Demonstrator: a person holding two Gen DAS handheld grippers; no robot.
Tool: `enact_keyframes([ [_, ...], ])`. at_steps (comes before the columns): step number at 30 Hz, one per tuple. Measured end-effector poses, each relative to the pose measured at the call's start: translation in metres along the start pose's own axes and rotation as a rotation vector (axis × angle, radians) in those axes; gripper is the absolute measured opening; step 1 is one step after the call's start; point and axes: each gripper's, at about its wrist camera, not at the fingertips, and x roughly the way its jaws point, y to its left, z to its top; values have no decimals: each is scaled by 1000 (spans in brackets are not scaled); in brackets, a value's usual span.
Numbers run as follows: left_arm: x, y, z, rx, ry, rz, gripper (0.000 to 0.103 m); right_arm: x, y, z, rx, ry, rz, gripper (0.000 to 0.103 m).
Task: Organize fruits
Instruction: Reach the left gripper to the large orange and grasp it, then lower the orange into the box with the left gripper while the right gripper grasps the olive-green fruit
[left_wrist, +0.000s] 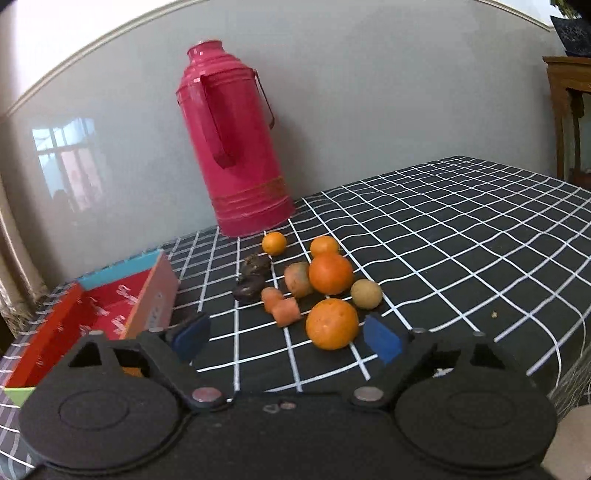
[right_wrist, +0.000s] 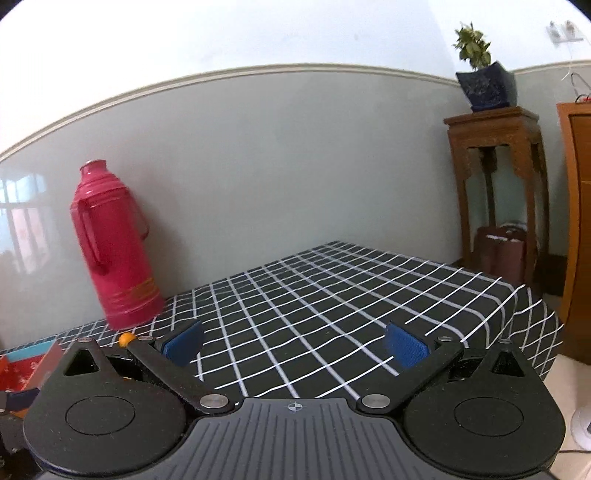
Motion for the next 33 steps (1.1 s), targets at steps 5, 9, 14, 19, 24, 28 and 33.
enact_keyframes([
  [5, 18, -4, -1, -19, 29, -30, 76, 2, 7, -2, -37, 7, 14, 103],
  [9, 29, -9, -3, -22, 55, -53, 64, 5, 15, -5, -67, 15, 44, 103],
  [14, 38, -12, -6, -44, 89, -104, 29, 10, 20, -9, -76, 32, 71, 103],
  [19, 34, -16, -8, -19, 72, -91, 28, 15, 23, -11, -83, 53, 78, 103],
  [24, 26, -2, -1, -32, 20, -36, 28, 20, 29, -13, -98, 81, 118, 103],
  [28, 17, 29, 4, -91, -10, 56, 28, 26, 37, -19, -135, 119, 164, 103],
  [33, 11, 85, 8, -193, -11, 215, 28, 33, 52, -23, -187, 163, 239, 103],
])
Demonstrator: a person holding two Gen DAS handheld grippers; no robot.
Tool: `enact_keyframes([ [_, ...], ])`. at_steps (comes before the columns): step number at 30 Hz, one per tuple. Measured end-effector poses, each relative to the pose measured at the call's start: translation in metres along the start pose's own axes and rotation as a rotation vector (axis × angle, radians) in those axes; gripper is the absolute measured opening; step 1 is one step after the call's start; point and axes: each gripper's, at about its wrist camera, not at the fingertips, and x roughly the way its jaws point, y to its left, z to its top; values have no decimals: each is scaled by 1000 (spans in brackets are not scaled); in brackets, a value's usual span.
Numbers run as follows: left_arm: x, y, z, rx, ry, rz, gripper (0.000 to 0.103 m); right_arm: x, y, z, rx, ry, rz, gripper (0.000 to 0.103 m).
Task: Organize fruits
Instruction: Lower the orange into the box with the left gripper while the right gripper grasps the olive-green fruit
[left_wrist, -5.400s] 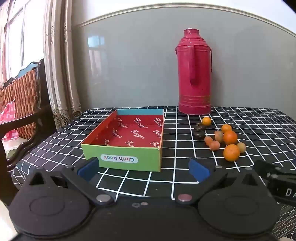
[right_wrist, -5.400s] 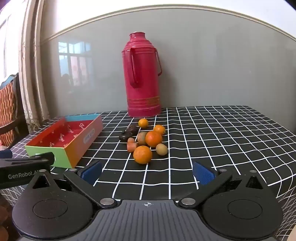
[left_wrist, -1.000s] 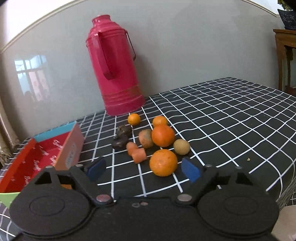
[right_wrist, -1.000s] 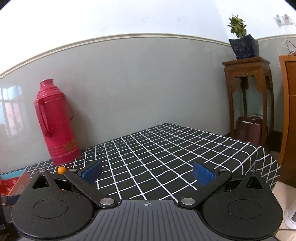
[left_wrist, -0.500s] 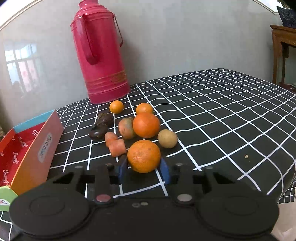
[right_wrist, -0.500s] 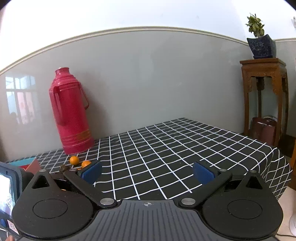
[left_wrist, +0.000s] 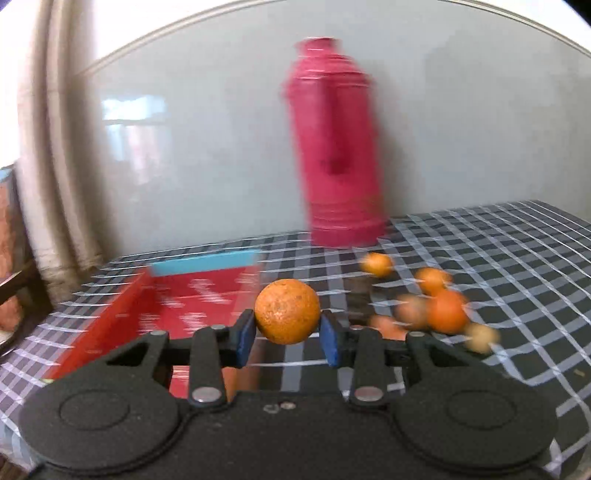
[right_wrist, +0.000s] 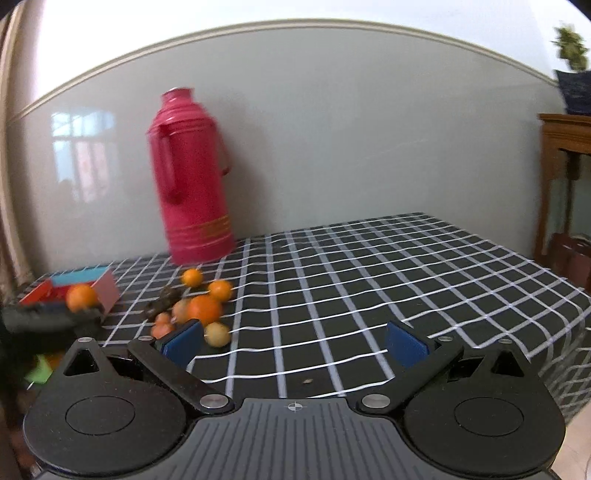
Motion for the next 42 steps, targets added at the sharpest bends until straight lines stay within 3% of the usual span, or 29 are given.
enact_keyframes([
  [7, 37, 67, 0, -114, 146, 209, 28, 26, 33, 1, -144, 36, 39, 103],
  [11, 49, 89, -4, -149, 223, 262, 29, 56, 39, 3, -158, 94, 5, 103],
  [16, 49, 100, -9, -163, 271, 297, 34, 96, 36, 8, -110, 182, 105, 103],
  [18, 49, 104, -7, -178, 278, 302, 40, 107, 39, 9, -127, 177, 113, 103],
  [20, 44, 108, -6, -196, 274, 302, 66, 116, 41, 8, -143, 172, 139, 103],
  [21, 40, 109, -5, -201, 263, 303, 73, 120, 42, 7, -146, 168, 145, 103],
  [22, 35, 109, -4, -202, 247, 303, 77, 123, 42, 5, -153, 162, 150, 99],
  [24, 28, 109, 0, -197, 214, 290, 80, 128, 44, 2, -163, 167, 151, 61],
  [25, 25, 108, 2, -194, 199, 285, 84, 131, 43, 2, -149, 180, 157, 55],
  [28, 16, 113, 5, -206, 158, 284, 86, 141, 38, -1, -108, 216, 168, 53],
  [33, 13, 125, 7, -239, 146, 298, 88, 142, 45, -3, -143, 189, 171, 52],
  [34, 14, 127, 8, -245, 149, 300, 88, 142, 47, -4, -157, 182, 161, 50],
  [35, 16, 129, 8, -254, 154, 307, 88, 143, 49, -5, -166, 181, 156, 32],
  [36, 16, 131, 7, -262, 157, 313, 88, 143, 50, -6, -173, 182, 161, 25],
  [42, 18, 154, 4, -349, 185, 354, 88, 135, 64, -14, -231, 150, 165, 25],
])
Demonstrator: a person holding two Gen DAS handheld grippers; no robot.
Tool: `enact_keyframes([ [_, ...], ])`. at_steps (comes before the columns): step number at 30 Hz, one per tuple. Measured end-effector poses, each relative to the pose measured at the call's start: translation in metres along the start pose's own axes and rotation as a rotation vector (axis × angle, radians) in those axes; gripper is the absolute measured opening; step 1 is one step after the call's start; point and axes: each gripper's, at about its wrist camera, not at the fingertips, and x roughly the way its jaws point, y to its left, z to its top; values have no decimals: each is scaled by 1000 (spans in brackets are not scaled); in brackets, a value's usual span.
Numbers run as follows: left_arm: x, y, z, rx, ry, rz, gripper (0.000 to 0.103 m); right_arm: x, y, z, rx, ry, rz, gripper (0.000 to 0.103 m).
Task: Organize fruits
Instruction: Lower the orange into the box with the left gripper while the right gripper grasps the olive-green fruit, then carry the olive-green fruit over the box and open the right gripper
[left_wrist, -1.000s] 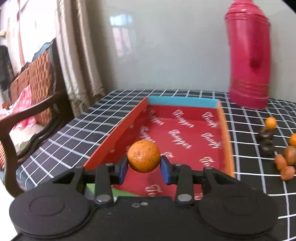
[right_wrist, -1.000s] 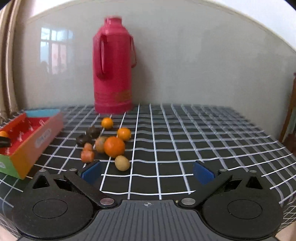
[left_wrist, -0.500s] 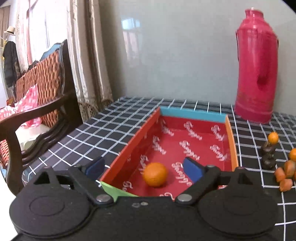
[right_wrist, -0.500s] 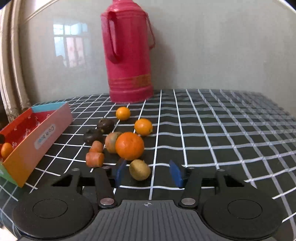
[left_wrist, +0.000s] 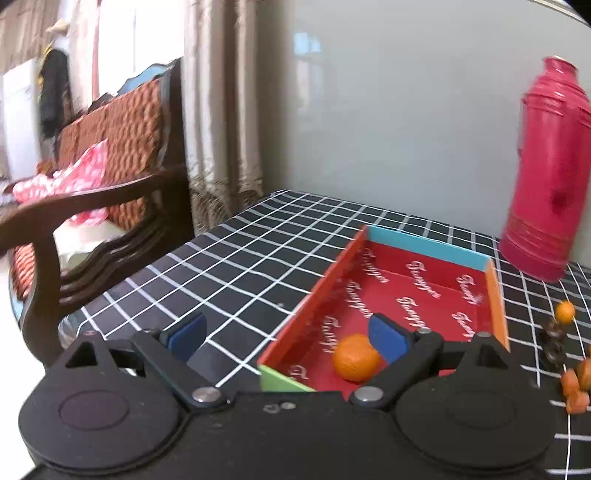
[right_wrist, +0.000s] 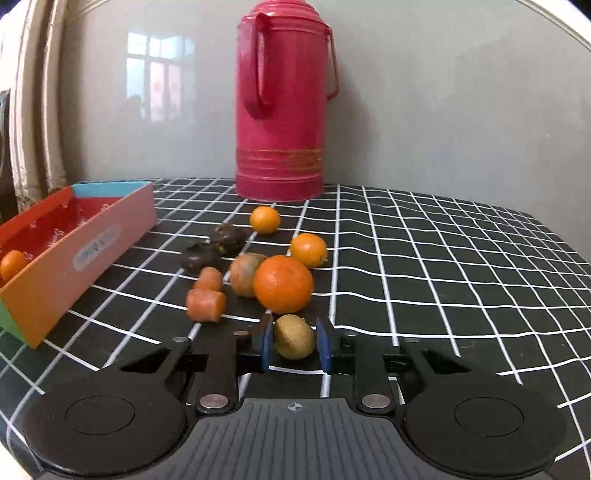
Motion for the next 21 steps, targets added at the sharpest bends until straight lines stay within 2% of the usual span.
enact_keyframes([
  [2, 1, 7, 2, -32, 9, 18, 88, -8, 3, 4, 32, -49, 31, 25],
  [5, 5, 20, 4, -85, 20, 49, 88, -21, 15, 16, 74, -136, 132, 25],
  [8, 7, 28, 4, -110, 27, 77, 88, -28, 37, 28, 115, -194, 275, 25],
  [10, 9, 32, 4, -112, 28, 91, 88, -25, 57, 33, 118, -195, 364, 25],
  [14, 11, 37, 2, -104, 31, 108, 88, -18, 103, 34, 48, -175, 481, 25],
  [21, 12, 40, 2, -98, 38, 110, 88, -11, 156, 23, -75, -127, 530, 26],
])
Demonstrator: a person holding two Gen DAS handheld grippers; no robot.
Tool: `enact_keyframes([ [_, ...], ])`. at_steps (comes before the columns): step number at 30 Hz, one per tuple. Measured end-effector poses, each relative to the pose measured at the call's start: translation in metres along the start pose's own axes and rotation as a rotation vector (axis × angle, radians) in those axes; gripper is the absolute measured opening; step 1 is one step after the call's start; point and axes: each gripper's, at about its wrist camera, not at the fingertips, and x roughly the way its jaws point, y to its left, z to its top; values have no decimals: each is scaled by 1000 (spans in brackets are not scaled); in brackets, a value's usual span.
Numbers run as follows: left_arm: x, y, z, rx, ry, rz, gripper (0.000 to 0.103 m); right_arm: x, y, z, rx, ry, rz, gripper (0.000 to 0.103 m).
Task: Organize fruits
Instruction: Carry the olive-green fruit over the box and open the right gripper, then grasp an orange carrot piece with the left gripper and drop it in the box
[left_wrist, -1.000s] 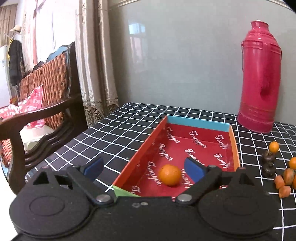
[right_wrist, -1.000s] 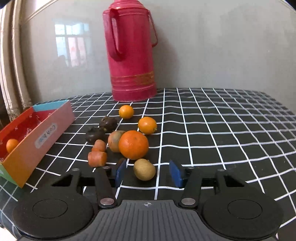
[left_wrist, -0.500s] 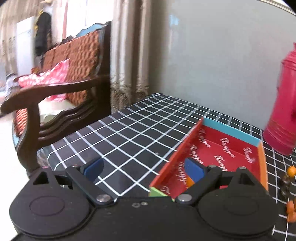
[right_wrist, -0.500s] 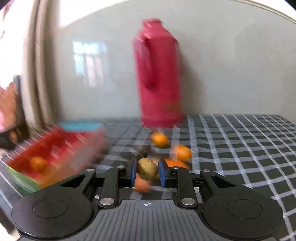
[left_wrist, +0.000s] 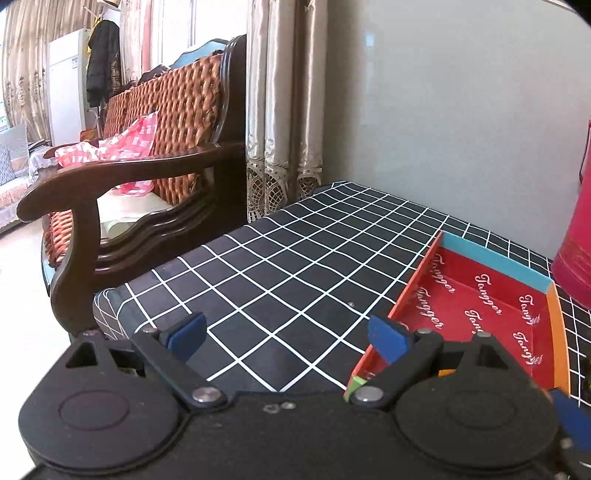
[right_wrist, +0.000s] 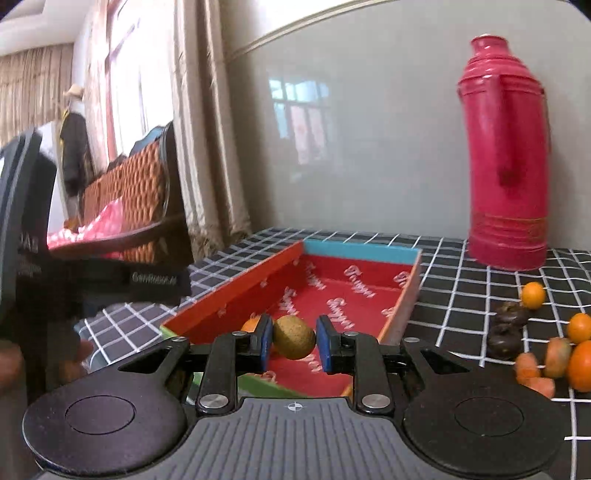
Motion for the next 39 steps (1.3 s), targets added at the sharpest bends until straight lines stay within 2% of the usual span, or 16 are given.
enact_keyframes([
  [2, 0, -1, 0, 2, 2, -1, 88, 6, -1, -2, -5, 12, 7, 27],
  [4, -1, -2, 0, 0, 4, -4, 88, 4, -1, -4, 3, 2, 13, 42],
  [5, -2, -3, 0, 1, 4, -6, 88, 1, -2, -4, 12, -7, 4, 67],
  [6, -3, -4, 0, 2, 2, -7, 88, -1, -6, -4, 23, -21, -8, 83],
  [9, -6, -9, -2, 14, -5, -15, 88, -12, -12, -1, 46, -63, -36, 84],
  [13, -13, -24, -6, 49, -28, -47, 88, -29, -28, 1, 85, -100, -121, 85],
  [15, -20, -34, -9, 73, -50, -77, 88, -38, -39, -1, 114, -108, -185, 93],
  [20, -49, -75, -23, 183, -123, -229, 88, -67, -70, -6, 157, -149, -469, 103],
  [23, -68, -104, -39, 268, -159, -329, 88, -87, -90, -8, 178, -171, -675, 103],
  [28, -89, -154, -73, 373, -160, -453, 81, -124, -128, -15, 257, -196, -919, 103],
  [31, -97, -180, -93, 432, -162, -483, 75, -141, -147, -17, 326, -208, -976, 103],
  [33, -101, -192, -106, 470, -172, -488, 70, -150, -157, -18, 375, -215, -956, 103],
  [35, -103, -204, -116, 501, -168, -495, 60, -157, -165, -19, 404, -221, -944, 103],
  [39, -96, -219, -126, 511, -132, -499, 55, -170, -173, -23, 418, -242, -925, 103],
])
